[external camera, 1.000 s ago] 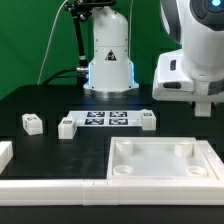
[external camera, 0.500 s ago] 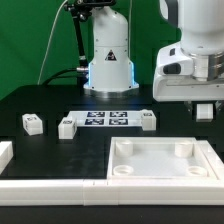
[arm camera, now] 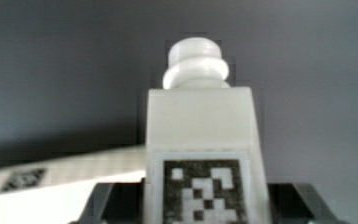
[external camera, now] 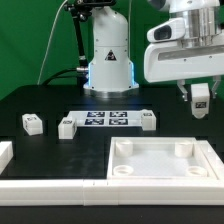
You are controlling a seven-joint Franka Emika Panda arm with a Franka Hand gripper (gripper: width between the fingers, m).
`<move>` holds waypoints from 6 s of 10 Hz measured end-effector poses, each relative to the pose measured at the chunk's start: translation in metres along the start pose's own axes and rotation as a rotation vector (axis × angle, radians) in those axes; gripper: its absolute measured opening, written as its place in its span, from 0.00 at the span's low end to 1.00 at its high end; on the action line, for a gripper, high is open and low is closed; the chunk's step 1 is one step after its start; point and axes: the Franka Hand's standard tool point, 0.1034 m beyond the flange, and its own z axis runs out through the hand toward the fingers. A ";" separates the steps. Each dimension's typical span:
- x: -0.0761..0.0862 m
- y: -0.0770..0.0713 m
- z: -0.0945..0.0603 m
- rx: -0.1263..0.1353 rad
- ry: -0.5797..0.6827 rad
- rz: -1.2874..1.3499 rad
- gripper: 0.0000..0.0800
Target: Assemble one leg
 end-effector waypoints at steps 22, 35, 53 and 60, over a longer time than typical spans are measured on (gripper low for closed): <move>0.110 0.003 -0.005 -0.026 0.289 -0.319 0.36; 0.164 0.030 -0.004 -0.055 0.326 -0.381 0.36; 0.164 0.029 0.032 -0.070 0.505 -0.390 0.36; 0.164 0.032 0.032 -0.072 0.509 -0.388 0.74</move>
Offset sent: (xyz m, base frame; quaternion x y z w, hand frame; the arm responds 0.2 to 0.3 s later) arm -0.0129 -0.0318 -0.0646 -0.1543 0.3504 -0.2037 0.9011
